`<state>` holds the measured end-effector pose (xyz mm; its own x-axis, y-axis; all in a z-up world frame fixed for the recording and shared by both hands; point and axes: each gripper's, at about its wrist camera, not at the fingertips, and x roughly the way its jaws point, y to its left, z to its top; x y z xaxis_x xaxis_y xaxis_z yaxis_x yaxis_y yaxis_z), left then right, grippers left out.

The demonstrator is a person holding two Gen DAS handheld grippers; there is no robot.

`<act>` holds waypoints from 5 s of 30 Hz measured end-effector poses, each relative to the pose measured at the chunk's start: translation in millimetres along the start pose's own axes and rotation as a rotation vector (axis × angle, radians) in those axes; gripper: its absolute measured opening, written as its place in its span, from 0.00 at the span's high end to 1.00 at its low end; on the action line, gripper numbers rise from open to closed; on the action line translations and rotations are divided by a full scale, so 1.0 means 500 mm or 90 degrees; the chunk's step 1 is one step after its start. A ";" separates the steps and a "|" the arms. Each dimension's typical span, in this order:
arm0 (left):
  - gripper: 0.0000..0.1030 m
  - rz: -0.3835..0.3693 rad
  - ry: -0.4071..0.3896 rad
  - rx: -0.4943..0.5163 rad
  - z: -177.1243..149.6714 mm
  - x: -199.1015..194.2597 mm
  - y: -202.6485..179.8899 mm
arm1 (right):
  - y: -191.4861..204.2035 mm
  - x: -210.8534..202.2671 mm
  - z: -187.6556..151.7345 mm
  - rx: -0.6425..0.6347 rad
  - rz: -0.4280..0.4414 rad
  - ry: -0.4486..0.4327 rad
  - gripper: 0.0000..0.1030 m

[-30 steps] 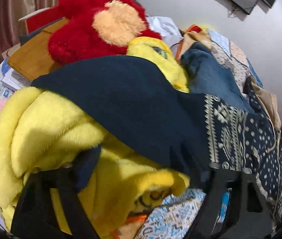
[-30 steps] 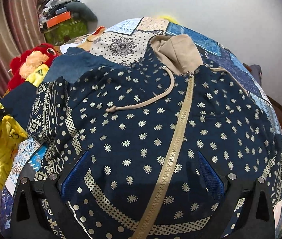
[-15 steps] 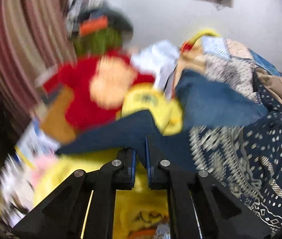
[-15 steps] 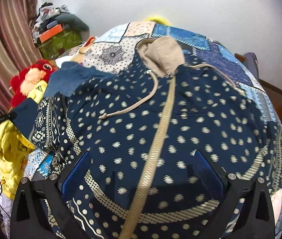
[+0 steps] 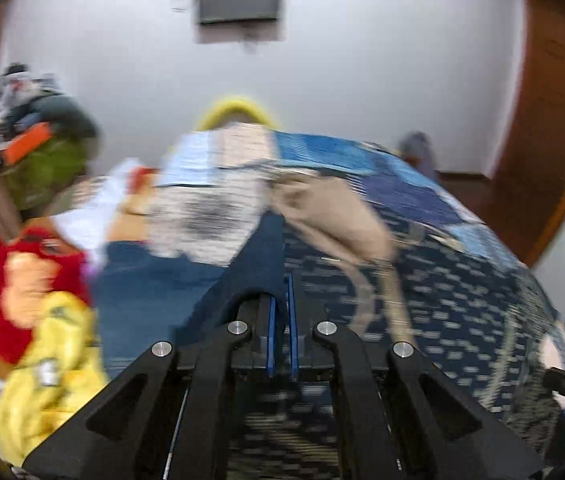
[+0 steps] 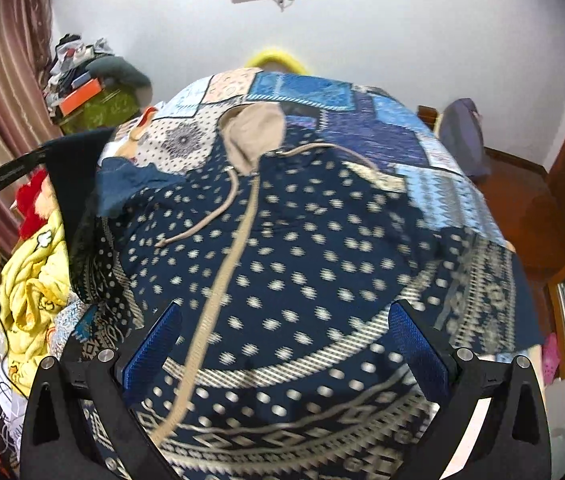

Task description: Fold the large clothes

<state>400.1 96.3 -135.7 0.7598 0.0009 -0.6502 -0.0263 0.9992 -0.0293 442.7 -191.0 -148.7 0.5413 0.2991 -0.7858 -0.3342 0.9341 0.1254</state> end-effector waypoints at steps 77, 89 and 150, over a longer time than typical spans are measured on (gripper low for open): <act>0.26 -0.021 0.196 0.013 -0.187 0.104 0.039 | 0.066 0.058 0.140 -0.067 0.025 -0.068 0.90; 0.24 0.088 0.260 0.018 -0.233 0.193 0.041 | -0.131 0.122 0.058 0.022 -0.022 0.007 0.91; 0.16 -0.099 0.207 0.128 -0.105 0.276 -0.344 | -0.656 0.191 -0.147 0.532 0.050 0.082 0.20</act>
<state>475.3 -77.6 -260.2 0.4985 -0.1300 -0.8571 0.2247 0.9743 -0.0172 547.2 -483.1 -309.2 0.4318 0.3917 -0.8125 0.3395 0.7639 0.5487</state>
